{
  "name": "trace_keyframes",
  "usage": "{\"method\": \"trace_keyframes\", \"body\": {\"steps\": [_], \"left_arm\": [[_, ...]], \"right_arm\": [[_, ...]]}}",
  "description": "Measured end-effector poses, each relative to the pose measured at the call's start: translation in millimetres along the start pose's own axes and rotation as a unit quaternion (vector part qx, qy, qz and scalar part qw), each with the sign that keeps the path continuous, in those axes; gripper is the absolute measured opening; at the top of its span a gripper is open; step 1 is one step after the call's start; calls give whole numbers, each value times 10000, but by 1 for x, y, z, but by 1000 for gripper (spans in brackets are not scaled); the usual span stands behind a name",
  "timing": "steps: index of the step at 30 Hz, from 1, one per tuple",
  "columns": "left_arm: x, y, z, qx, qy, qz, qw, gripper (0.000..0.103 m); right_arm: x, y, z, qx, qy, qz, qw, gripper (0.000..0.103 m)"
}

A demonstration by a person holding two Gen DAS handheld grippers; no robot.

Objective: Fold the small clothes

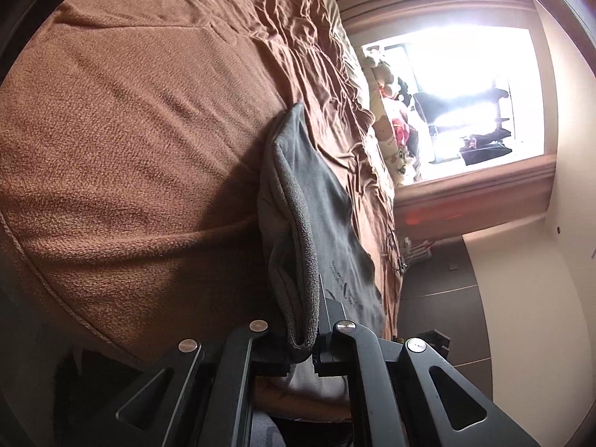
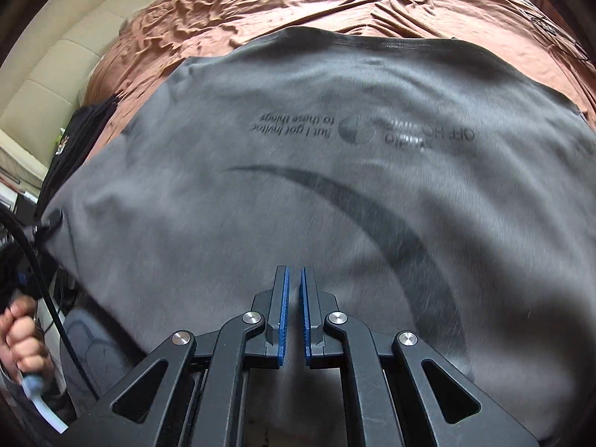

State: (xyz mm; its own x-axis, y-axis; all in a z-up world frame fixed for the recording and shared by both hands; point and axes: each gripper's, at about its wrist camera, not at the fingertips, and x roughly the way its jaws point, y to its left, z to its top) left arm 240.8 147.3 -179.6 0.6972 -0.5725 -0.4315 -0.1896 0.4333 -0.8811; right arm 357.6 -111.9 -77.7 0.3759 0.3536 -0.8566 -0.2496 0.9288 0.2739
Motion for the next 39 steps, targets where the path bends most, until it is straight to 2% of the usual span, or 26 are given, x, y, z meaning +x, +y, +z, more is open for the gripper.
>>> {"method": "trace_keyframes", "body": {"steps": [8,13,25,29,31,39], "left_arm": [[2,-37,8,197,41,-347,9992,7],[8,-63,10,310,118,-583,9977,6],[33,-132,8,714,396,-911,9925,6],[44,-158,6,918,522,-967,9897,6],[50,-170,2,1032,613,-987,9878,6],[84,-211,-25,1398,1027,-1070,9790,6]], "right_arm": [[-22,5,-47,-58,-224,103,9997,1],[-28,8,-65,-88,-227,193,9995,1],[-47,-11,-73,164,-295,549,9979,1],[-66,-23,-74,275,-556,572,9964,1],[-79,-30,-74,340,-734,589,9950,6],[-132,-66,-90,696,-1226,483,9888,9]]}}
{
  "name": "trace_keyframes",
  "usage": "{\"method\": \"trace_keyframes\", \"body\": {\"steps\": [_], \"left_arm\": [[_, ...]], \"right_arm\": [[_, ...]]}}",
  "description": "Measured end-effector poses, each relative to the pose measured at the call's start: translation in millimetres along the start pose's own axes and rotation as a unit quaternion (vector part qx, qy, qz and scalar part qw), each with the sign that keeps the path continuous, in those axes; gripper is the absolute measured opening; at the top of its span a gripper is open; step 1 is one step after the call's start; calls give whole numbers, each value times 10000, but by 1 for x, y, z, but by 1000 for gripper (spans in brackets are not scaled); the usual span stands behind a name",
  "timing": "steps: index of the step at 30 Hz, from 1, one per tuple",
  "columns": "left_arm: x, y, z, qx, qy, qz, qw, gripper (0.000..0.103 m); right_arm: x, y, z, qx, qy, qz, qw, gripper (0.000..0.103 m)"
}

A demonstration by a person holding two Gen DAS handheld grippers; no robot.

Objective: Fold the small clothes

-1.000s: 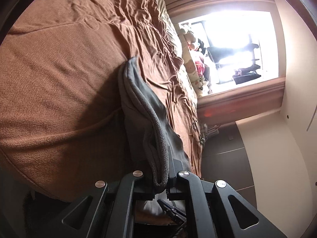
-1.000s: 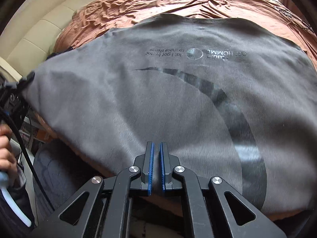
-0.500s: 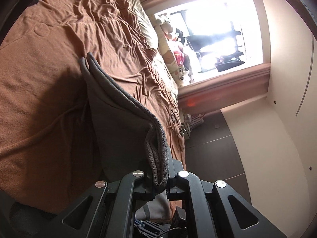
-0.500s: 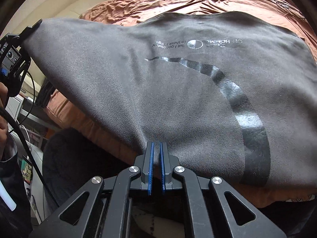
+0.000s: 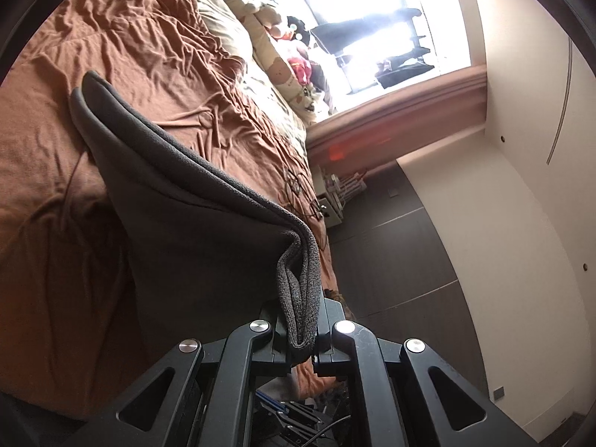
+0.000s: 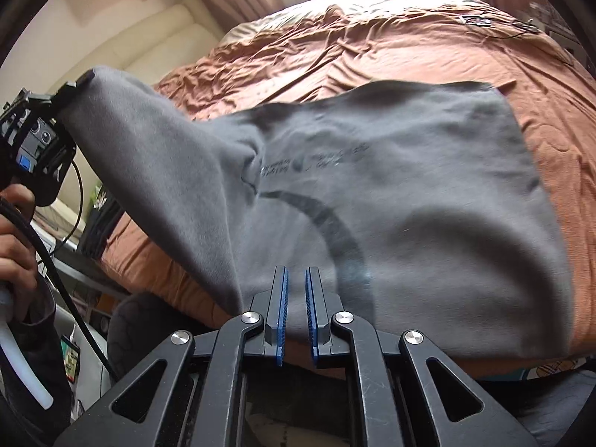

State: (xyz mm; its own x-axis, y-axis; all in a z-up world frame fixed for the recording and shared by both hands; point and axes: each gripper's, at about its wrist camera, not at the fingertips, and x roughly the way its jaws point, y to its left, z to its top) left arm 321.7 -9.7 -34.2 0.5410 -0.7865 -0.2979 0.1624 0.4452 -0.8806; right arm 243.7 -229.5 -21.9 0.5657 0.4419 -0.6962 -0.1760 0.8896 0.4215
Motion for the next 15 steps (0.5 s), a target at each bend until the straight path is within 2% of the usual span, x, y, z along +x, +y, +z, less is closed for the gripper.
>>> {"method": "trace_keyframes", "body": {"steps": [1,2,3,5,10,15], "left_arm": [[5,-4,-2,26,50,-16,10000,6],[10,-8,-4,60,109,-30,9999,6],[16,-11,-6,96,170,-35,9998,6],[30,-18,-11,160,303,-35,9994,6],[64,-30,-29,289,661,17,9974,6],[98,-38,-51,363,1008,91,9942,6]], "right_arm": [[-7,-5,0,49,-57,-12,10000,11],[-14,-10,0,96,-124,-26,9999,20],[-19,-14,-1,130,-187,-42,9997,34],[-34,-21,-4,197,-368,-104,9991,49],[-64,-41,-14,451,-613,-128,9970,50],[-80,-59,-27,651,-657,-189,9955,50]]}}
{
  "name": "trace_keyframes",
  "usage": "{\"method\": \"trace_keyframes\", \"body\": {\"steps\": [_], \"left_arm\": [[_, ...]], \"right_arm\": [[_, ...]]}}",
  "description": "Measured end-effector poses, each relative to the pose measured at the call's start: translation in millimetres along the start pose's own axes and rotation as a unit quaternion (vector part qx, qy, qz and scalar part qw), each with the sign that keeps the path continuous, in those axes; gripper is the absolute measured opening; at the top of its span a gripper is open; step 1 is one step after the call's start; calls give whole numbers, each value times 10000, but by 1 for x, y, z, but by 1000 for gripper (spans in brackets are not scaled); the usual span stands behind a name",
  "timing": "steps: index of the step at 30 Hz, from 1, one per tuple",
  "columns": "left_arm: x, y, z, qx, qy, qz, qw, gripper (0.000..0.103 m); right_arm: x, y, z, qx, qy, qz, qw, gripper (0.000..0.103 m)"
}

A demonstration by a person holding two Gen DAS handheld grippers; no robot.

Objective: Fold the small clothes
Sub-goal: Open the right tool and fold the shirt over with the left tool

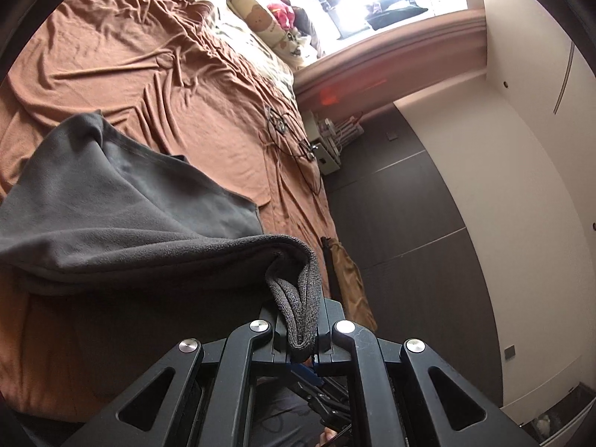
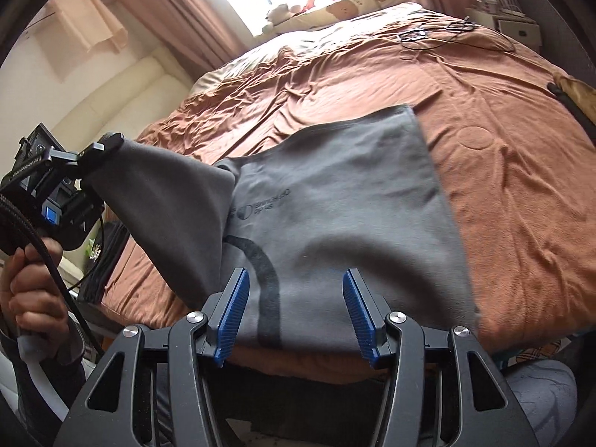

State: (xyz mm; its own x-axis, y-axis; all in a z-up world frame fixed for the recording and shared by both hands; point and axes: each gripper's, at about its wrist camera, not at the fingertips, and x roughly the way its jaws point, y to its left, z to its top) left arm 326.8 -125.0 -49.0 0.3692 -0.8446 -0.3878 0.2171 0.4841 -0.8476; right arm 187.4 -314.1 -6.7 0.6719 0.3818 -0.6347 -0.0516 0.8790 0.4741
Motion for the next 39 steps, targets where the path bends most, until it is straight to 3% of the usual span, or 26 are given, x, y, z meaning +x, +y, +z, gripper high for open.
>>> {"method": "trace_keyframes", "body": {"steps": [12,21,24,26,29,31,39], "left_arm": [[81,-8,-36,116,812,309,9961,6],[136,-4,-69,201,1558,584,9859,8],[147,1,-76,104,1690,647,9834,27],[146,6,-77,-51,1692,495,9843,59],[134,12,-75,-125,1571,475,9864,79],[122,17,-72,-122,1432,621,9877,84],[64,61,-62,-574,918,1138,9876,87]], "right_arm": [[-17,-34,-9,391,135,-55,9991,50],[-24,-50,-20,534,258,-103,9982,50],[-21,-50,-22,538,334,-71,9980,50],[-19,-48,-23,519,387,-20,9979,50],[-14,-41,-23,419,461,45,9980,58],[-9,-38,-22,352,499,75,9981,59],[9,-18,-9,-36,465,-22,9989,59]]}}
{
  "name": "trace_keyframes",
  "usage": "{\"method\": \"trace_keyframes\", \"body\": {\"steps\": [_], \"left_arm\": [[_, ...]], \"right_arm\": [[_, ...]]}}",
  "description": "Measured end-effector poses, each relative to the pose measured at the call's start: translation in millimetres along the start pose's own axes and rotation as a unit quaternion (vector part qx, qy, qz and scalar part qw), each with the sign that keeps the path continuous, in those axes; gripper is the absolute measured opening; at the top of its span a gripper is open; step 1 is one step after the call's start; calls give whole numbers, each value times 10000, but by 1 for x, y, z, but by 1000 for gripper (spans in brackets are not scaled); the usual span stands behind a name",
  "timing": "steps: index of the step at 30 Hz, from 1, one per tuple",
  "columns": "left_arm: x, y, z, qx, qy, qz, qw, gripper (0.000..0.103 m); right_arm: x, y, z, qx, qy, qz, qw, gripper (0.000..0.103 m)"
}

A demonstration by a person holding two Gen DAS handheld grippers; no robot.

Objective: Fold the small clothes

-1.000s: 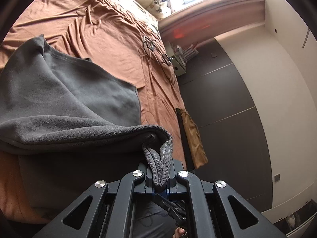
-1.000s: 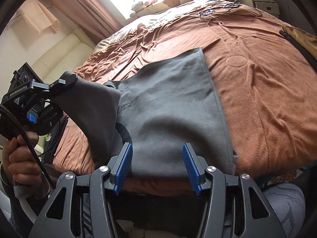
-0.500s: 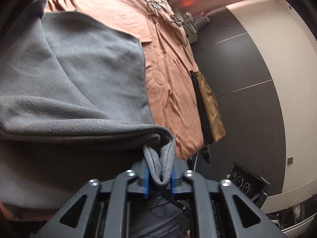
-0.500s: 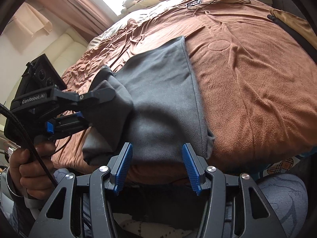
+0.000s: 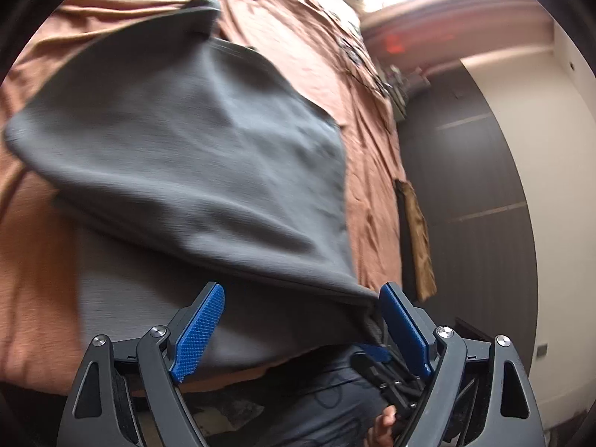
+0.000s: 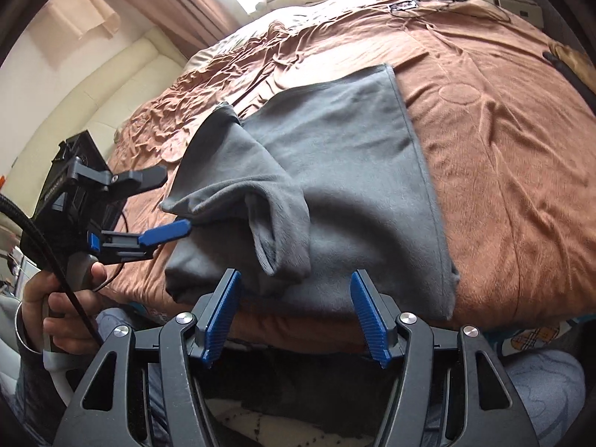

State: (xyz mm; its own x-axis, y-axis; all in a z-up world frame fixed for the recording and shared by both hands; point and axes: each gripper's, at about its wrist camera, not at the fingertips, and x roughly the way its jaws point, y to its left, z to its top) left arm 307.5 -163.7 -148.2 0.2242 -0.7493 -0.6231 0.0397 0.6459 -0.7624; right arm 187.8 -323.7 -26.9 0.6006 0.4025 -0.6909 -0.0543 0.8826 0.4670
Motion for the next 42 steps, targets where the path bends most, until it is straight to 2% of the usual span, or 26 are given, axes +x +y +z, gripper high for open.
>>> {"method": "trace_keyframes", "body": {"steps": [7,13,15,17,18,20,22,23,31,37,42], "left_arm": [[-16,50,12,-636,-222,-10,9977,88],[-16,72,25,-991,-404,-41,9943,84],[-14,76,29,-1026,-451,17,9937,77],[-11,78,33,-1076,-489,148,9929,60],[-9,79,35,-1102,-504,218,9924,54],[-10,81,38,-1159,-528,322,9913,26],[-15,79,42,-1117,-607,352,9913,14],[-18,74,44,-1044,-659,319,9918,12],[-22,10,73,-129,-949,200,9952,9],[-8,-41,94,435,-911,66,9949,9],[18,-71,108,717,-759,111,9945,9]], "right_arm": [[8,13,10,-285,-105,-360,9989,56],[7,15,10,-352,-160,-451,9982,32],[6,14,10,-370,-202,-454,9981,20],[4,10,8,-351,-244,-454,9981,13],[4,7,7,-322,-246,-439,9982,11],[4,3,4,-282,-231,-404,9985,8],[3,-1,2,-243,-236,-374,9987,7],[3,-2,1,-216,-228,-332,9990,7],[3,-17,-3,47,-202,-142,9997,6],[2,-28,-7,270,-213,62,9994,6],[2,-37,-12,441,-220,142,9987,6]]}}
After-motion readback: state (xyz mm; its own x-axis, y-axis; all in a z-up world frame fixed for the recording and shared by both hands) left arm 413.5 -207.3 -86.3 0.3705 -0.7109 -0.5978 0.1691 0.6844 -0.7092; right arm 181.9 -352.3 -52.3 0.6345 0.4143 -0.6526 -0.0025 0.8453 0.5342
